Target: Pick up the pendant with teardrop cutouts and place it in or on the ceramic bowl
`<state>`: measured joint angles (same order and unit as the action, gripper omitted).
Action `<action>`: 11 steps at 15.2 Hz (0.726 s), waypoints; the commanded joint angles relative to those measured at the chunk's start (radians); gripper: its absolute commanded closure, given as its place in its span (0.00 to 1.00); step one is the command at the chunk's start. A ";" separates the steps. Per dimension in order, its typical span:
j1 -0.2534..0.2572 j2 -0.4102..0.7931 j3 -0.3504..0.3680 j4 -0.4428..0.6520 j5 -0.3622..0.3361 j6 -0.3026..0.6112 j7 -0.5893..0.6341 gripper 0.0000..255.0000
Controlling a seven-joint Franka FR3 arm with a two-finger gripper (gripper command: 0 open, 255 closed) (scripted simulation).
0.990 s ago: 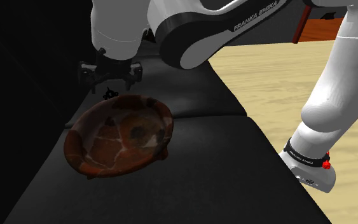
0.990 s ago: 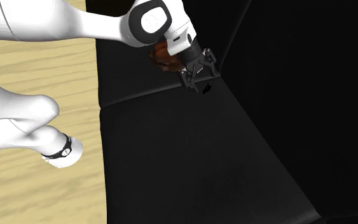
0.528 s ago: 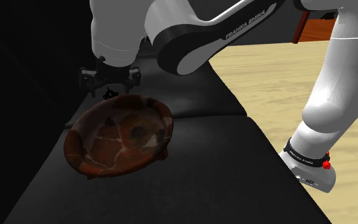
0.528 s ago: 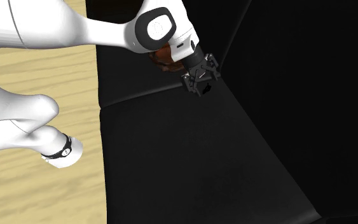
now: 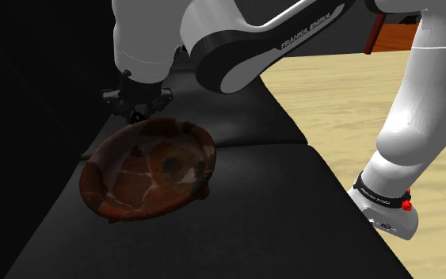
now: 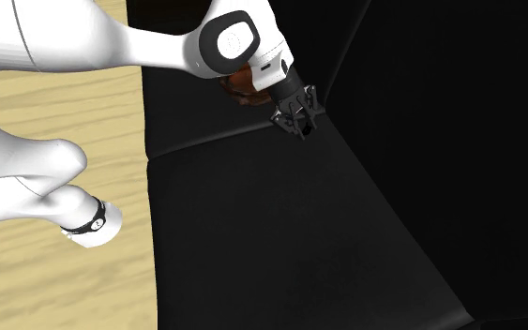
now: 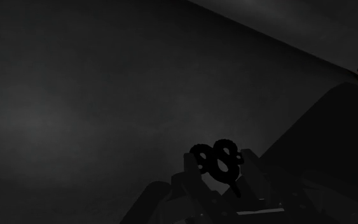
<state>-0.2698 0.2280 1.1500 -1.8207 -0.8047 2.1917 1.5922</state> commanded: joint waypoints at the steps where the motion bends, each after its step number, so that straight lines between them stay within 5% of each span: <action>1: 0.000 0.000 0.000 0.000 0.000 0.000 0.000 1.00; 11: -0.015 -0.022 0.022 0.056 0.051 -0.050 -0.055 1.00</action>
<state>-0.2831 0.2077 1.1696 -1.7744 -0.7602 2.1496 1.5458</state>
